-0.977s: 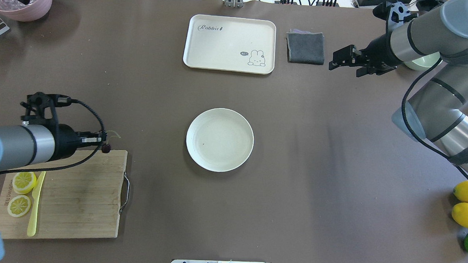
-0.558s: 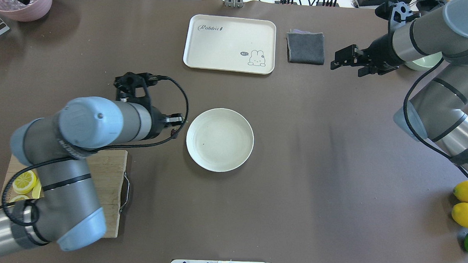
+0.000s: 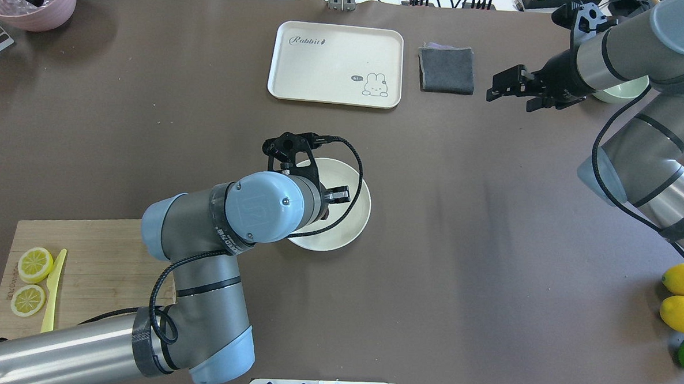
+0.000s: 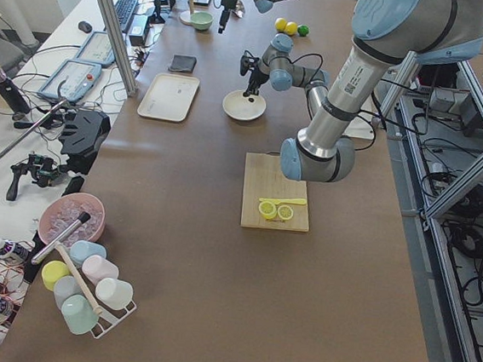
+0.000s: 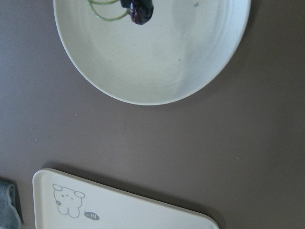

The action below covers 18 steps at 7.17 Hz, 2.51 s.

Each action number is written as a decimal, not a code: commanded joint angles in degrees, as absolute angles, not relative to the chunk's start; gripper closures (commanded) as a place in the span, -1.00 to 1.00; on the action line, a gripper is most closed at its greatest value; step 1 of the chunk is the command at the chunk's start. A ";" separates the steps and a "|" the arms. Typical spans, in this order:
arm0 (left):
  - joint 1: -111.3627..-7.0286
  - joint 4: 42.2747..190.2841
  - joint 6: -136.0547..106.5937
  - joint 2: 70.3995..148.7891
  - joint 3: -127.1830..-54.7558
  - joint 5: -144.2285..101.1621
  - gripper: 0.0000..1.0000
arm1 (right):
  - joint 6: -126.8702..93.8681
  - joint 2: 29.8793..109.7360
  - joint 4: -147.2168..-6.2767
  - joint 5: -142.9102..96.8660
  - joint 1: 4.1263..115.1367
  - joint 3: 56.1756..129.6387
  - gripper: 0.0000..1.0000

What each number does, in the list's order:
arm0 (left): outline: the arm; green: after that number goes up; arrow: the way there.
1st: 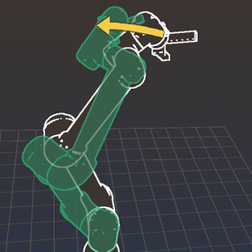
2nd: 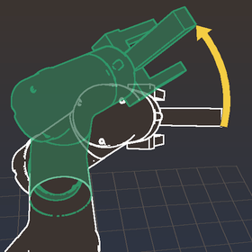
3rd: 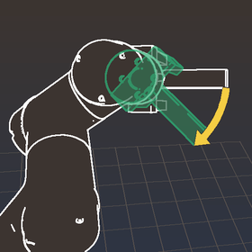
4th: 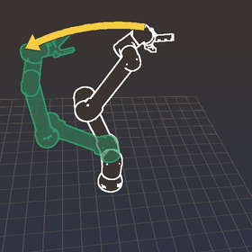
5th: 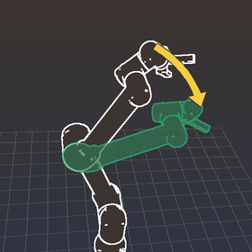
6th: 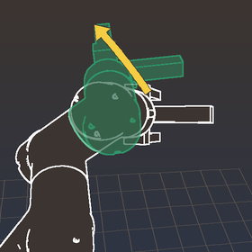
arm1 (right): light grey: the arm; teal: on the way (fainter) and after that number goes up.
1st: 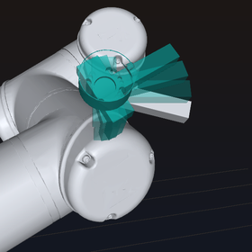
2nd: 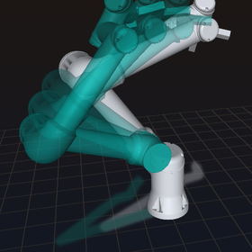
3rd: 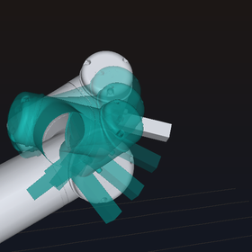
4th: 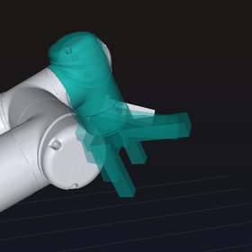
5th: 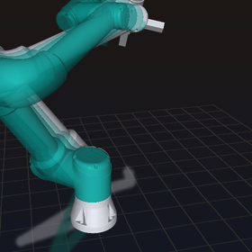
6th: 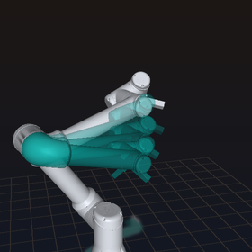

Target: Place red cherry on plate

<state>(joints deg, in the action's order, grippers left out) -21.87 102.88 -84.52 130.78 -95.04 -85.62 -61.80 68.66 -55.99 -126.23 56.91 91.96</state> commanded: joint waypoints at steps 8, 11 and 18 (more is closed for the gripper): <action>-30.92 108.89 -71.63 121.49 -99.48 -80.42 -0.96 | -59.35 69.08 -65.27 -125.86 60.80 91.58 -1.00; -37.95 109.07 -66.83 114.19 -104.15 -81.03 -0.96 | -32.71 71.26 -81.96 -125.68 69.92 92.02 -1.00; -85.80 98.66 -6.62 97.38 -97.50 -129.16 -0.96 | -0.70 83.49 -88.51 -132.98 85.87 88.42 -1.00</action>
